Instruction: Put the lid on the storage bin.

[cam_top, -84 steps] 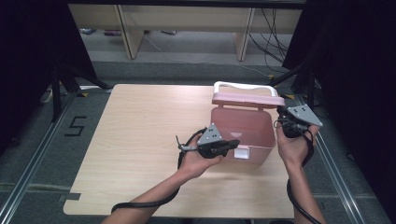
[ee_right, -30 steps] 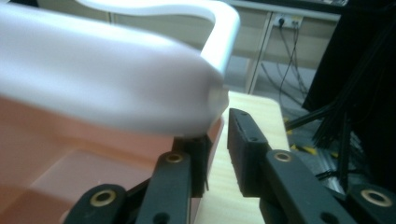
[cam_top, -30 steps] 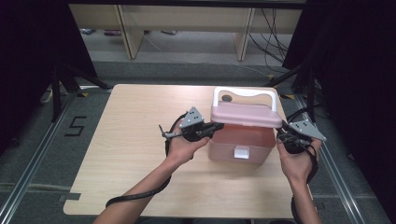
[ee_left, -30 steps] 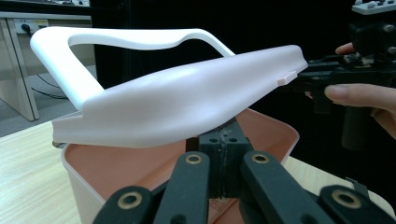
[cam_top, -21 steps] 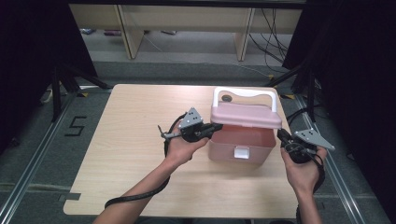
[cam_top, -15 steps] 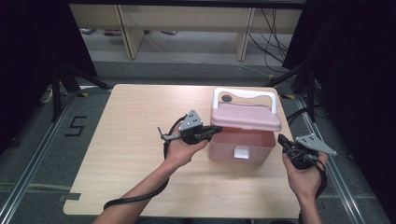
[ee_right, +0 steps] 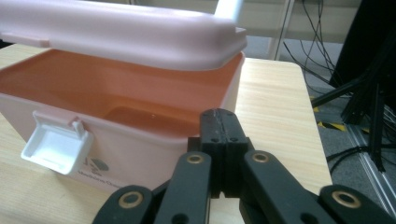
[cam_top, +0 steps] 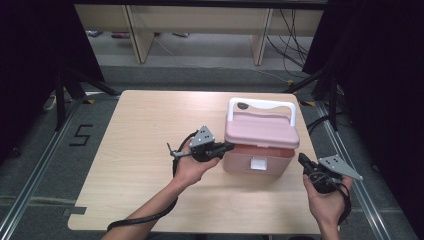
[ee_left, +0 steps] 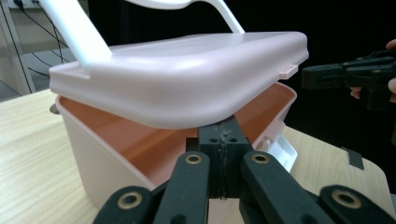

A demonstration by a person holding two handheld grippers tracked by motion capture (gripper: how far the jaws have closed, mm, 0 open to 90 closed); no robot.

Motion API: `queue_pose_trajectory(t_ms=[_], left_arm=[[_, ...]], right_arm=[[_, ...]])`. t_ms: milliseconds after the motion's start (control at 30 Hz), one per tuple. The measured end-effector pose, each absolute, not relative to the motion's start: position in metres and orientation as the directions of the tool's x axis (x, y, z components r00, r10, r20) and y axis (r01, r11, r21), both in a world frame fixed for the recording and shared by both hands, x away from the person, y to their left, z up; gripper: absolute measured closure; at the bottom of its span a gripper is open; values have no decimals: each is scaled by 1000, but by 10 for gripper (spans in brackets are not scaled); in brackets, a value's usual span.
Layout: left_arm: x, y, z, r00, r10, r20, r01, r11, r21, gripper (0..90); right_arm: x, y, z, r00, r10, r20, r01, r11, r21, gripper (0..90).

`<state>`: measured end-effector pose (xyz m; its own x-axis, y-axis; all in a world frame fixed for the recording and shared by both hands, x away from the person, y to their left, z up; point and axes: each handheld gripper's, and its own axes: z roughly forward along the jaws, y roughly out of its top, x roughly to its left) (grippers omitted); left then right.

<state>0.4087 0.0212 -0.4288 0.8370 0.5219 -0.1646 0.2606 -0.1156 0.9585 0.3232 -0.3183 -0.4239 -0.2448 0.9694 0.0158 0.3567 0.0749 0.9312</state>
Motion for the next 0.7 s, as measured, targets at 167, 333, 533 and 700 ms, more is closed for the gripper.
queue_pose_trajectory(t_ms=[167, 333, 533, 700], left_arm=[[405, 24, -430, 838, 521, -164, 264, -124, 956, 898], [402, 26, -435, 837, 520, -168, 273, -131, 953, 898], [398, 28, -437, 838, 516, -175, 280, -132, 951, 898], [394, 32, -439, 847, 504, -169, 276, -146, 950, 898]], right_arm=[[318, -325, -425, -224, 974, 23, 359, 61, 932, 900], [315, -328, -429, -208, 978, 33, 374, 48, 926, 900], [313, -328, -431, -211, 976, 51, 381, 34, 924, 900], [312, -327, -432, -192, 979, 74, 397, 9, 918, 894]])
